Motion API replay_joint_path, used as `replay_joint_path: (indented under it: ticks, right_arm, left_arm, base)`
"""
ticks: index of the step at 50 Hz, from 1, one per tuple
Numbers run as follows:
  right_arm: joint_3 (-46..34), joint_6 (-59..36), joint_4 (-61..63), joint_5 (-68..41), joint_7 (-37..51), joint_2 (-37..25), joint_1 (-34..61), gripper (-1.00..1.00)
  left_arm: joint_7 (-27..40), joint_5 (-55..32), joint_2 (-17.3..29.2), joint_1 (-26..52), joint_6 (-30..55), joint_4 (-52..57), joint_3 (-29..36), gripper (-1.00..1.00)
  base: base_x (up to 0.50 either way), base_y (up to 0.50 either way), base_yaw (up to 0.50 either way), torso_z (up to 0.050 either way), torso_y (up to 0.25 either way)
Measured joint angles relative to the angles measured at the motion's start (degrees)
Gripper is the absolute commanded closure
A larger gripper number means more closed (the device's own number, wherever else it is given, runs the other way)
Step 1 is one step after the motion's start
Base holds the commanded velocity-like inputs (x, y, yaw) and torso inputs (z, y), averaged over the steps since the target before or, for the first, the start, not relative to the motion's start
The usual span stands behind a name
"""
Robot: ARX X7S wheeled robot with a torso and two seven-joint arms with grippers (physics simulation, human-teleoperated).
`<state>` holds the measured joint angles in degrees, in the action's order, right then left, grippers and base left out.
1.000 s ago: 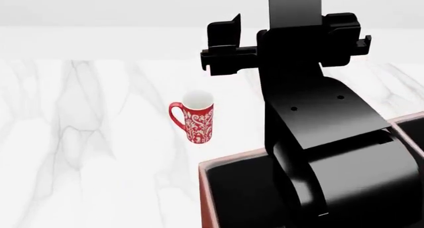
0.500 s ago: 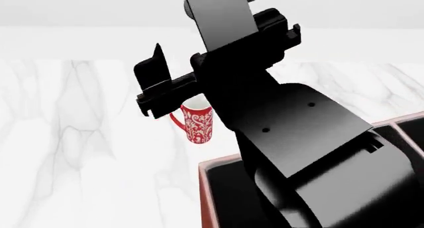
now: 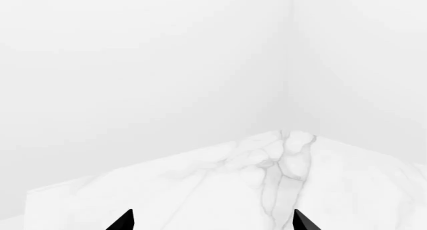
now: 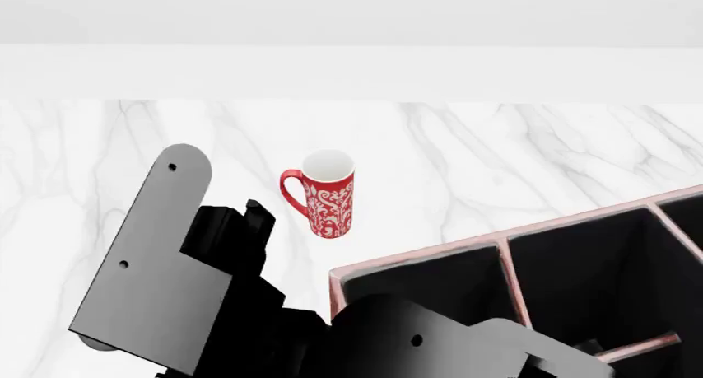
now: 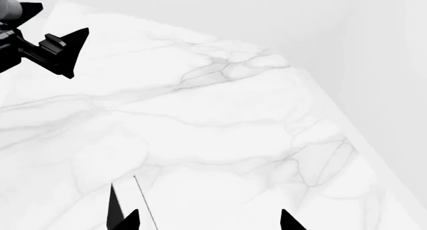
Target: Pick up the book and place it in the right compartment of the caddy.
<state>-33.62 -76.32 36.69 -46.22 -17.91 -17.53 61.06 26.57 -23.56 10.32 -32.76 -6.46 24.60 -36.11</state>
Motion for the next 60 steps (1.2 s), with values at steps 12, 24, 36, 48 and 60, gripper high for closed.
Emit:
replay_joint_path:
  ticks: [12, 24, 36, 48, 60]
  right_arm:
    - [-5.21, 2.19, 2.83, -0.51, -3.84, -2.68, -0.85, -1.00]
    - [-8.50, 4.31, 2.60, 0.86, -4.80, -3.90, -1.79, -1.00]
    - [-12.82, 8.64, -0.89, 4.66, -5.99, -4.74, -2.97, -1.00]
    - [-17.98, 14.94, -9.29, 9.65, -9.02, -4.16, -3.24, -1.00]
    - [-21.87, 21.62, -20.00, 14.15, -11.47, -2.02, -4.09, -1.00]
  left_arm:
    - [0.18, -0.18, 0.12, -0.29, -0.14, 0.16, -0.06, -1.00]
    - [0.26, -0.20, 0.22, -0.46, -0.31, 0.10, 0.05, -1.00]
    - [0.42, -0.15, 0.38, -0.58, -0.29, 0.27, 0.27, -1.00]
    - [0.46, 0.03, 0.49, -0.50, -0.39, -0.03, 0.61, -1.00]
    - [0.38, 0.12, 0.56, -0.48, -0.63, -0.54, 0.92, -1.00]
  base:
    - [0.00, 0.00, 0.00, 0.000, 0.000]
    - [0.00, 0.00, 0.00, 0.000, 0.000]
    - [0.00, 0.00, 0.00, 0.000, 0.000]
    - [0.00, 0.00, 0.00, 0.000, 0.000]
    - [0.00, 0.00, 0.00, 0.000, 0.000]
